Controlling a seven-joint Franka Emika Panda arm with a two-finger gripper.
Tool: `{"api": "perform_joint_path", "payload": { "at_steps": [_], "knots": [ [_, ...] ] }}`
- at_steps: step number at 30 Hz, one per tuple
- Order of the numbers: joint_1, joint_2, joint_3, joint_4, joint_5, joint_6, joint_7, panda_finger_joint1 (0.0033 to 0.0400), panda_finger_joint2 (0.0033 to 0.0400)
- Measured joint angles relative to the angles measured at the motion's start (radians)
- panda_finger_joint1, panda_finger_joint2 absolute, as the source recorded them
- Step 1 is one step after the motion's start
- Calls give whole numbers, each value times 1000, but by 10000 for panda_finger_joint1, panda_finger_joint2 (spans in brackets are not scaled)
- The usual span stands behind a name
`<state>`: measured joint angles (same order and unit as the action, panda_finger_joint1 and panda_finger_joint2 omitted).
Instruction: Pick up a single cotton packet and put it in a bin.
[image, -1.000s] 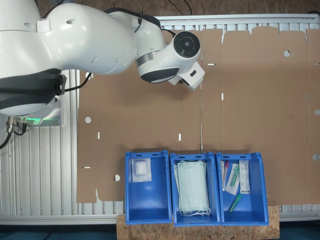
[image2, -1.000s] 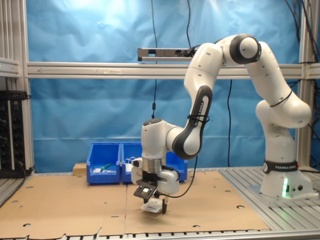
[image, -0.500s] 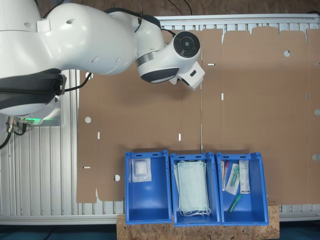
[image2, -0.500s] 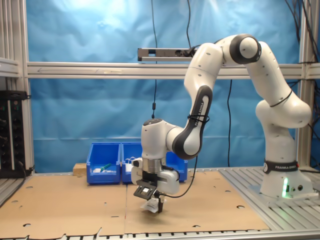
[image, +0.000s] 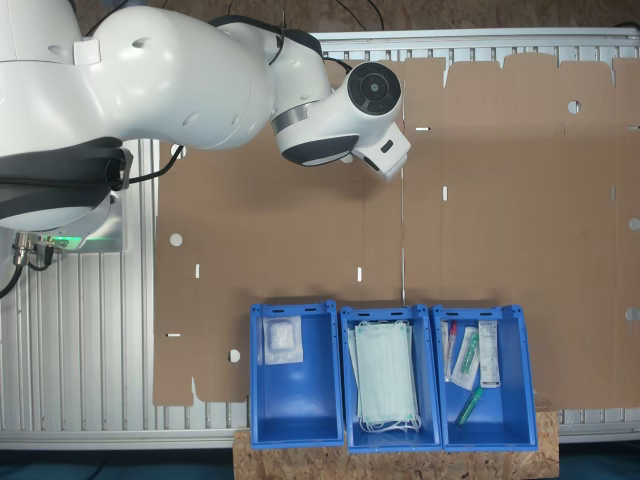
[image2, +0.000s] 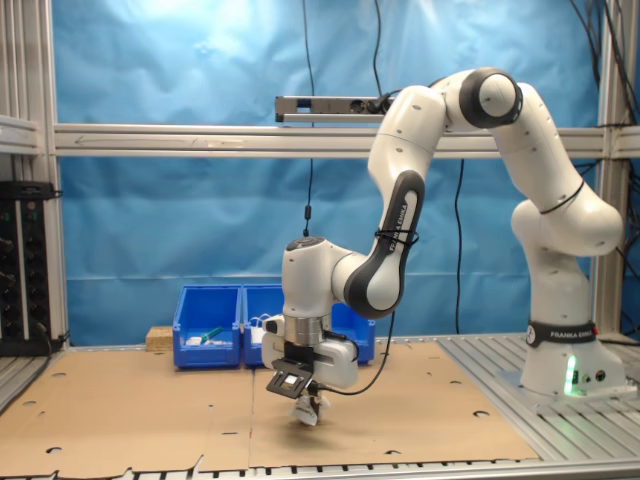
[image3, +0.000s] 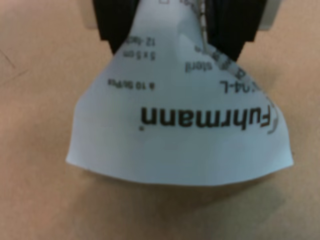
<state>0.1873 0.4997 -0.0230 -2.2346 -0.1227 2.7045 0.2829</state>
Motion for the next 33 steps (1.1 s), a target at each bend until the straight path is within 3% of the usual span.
{"api": "perform_joint_path", "payload": {
  "at_steps": [24,33],
  "knots": [
    [0,-2,0,0,0,0,0,79,79],
    [0,-49,0,-12,0,-1,0,79,79]
  ]
}}
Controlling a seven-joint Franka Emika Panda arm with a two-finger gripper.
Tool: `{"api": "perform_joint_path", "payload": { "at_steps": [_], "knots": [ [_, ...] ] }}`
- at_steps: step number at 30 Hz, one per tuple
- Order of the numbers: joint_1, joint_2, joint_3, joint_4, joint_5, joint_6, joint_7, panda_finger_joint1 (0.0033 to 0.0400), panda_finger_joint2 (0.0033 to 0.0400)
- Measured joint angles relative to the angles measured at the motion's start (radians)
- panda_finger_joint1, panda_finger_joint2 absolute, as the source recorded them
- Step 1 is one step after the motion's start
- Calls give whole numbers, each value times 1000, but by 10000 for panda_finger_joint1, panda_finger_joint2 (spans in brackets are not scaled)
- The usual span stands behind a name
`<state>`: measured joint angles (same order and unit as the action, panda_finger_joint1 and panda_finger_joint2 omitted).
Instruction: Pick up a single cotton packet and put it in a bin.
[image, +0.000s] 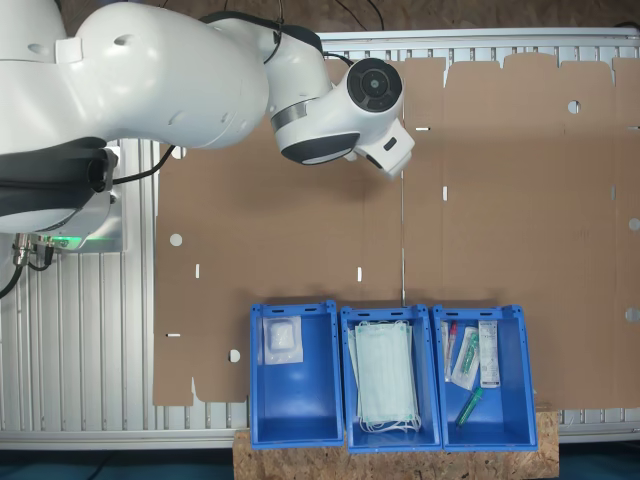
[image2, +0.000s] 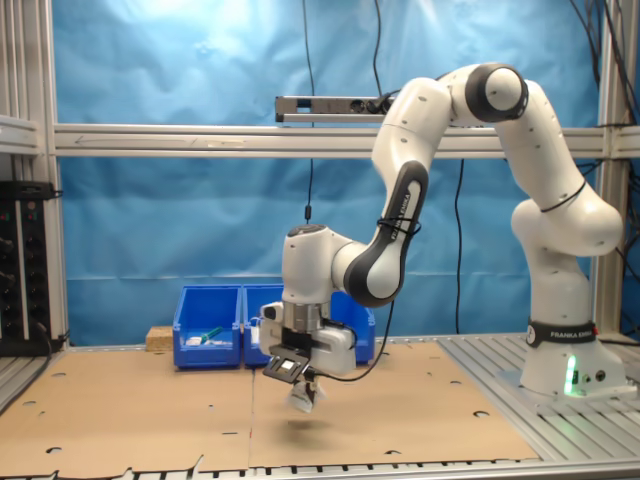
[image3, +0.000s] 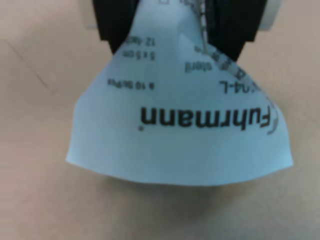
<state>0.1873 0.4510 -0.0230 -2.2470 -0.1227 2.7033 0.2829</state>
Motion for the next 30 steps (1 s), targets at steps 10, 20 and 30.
{"api": "perform_joint_path", "payload": {
  "at_steps": [10,20,30],
  "knots": [
    [0,-150,-4,-30,0,-58,0,79,79],
    [-1,-332,-36,-36,0,-204,-8,79,79],
    [-22,-451,-125,-42,0,-329,-112,79,79]
  ]
}}
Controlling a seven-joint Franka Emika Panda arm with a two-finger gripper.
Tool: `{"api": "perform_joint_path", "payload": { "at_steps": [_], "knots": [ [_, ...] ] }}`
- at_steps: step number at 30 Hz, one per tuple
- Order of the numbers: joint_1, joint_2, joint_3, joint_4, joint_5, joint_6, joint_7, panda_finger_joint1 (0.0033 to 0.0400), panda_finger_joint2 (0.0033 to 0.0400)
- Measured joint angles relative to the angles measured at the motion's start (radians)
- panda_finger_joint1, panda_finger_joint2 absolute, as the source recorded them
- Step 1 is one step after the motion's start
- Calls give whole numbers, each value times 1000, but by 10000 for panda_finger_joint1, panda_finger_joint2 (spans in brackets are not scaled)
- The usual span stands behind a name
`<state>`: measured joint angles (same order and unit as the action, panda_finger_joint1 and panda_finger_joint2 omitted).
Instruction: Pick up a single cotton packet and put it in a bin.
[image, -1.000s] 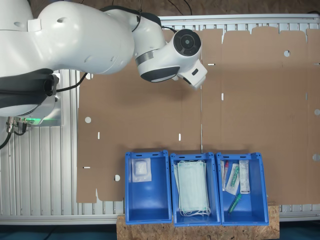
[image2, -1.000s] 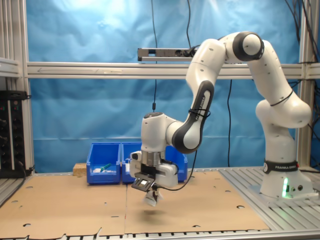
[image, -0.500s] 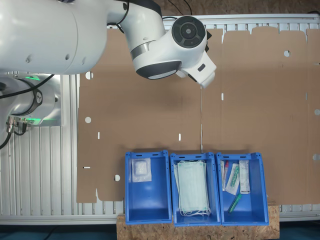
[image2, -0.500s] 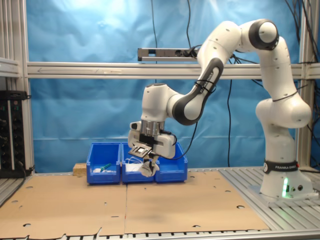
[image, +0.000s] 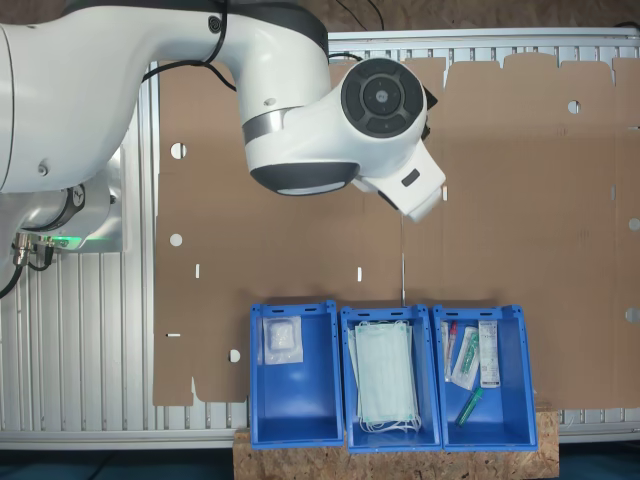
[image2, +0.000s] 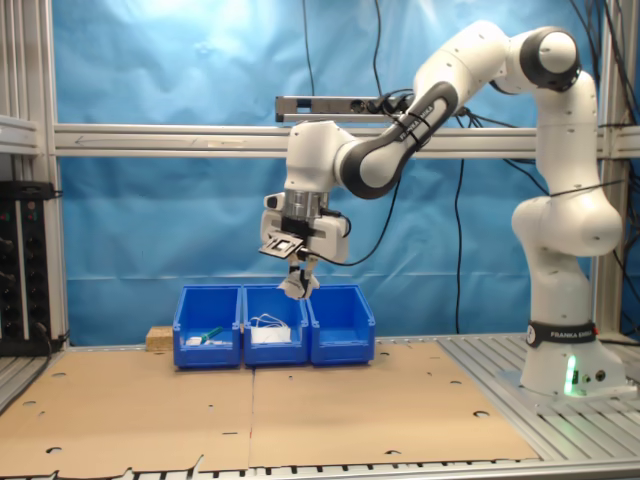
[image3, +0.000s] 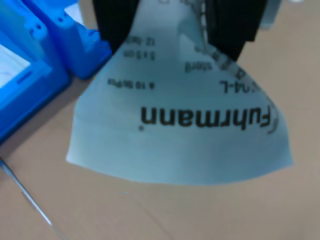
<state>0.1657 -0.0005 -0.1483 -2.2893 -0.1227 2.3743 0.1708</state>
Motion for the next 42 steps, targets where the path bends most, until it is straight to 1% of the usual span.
{"api": "perform_joint_path", "payload": {
  "at_steps": [1,2,7,21,31,36,42],
  "knots": [
    [-3,-5,-10,-2,0,-8,-17,79,79],
    [-3,-5,-10,-2,0,-8,-17,79,79],
    [-26,-18,-61,-9,0,-42,-110,79,79],
    [-109,-21,-200,-27,0,-96,-403,79,79],
    [-159,-23,-280,-28,0,-104,-602,79,79],
    [-174,-26,-311,-28,0,-104,-688,79,79],
    [-183,-30,-341,-28,0,-104,-773,79,79]
  ]
}}
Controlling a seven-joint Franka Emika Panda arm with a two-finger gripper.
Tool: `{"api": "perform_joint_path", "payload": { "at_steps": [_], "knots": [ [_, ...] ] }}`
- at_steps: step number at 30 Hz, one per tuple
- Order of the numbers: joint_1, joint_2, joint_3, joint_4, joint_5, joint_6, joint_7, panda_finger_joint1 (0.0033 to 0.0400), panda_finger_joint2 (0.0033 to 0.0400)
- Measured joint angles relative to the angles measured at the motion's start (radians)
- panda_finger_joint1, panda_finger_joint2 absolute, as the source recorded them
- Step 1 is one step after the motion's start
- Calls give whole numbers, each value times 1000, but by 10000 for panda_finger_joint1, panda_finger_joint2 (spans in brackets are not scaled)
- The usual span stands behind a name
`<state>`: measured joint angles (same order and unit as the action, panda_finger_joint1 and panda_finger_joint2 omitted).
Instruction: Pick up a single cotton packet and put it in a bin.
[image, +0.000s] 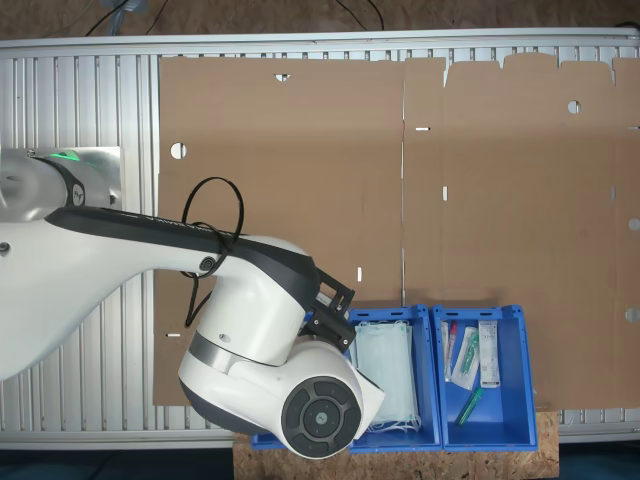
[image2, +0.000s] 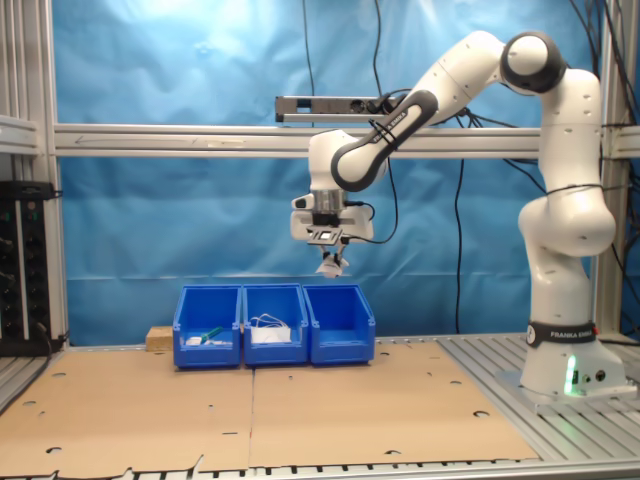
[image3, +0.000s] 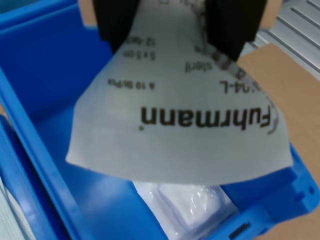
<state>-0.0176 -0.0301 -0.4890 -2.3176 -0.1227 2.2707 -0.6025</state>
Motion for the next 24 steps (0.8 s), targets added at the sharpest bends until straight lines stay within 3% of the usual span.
{"api": "perform_joint_path", "payload": {
  "at_steps": [11,24],
  "knots": [
    [-1,-2,-13,0,0,0,-115,79,79],
    [-1,-2,-13,0,0,0,-202,79,79]
  ]
}}
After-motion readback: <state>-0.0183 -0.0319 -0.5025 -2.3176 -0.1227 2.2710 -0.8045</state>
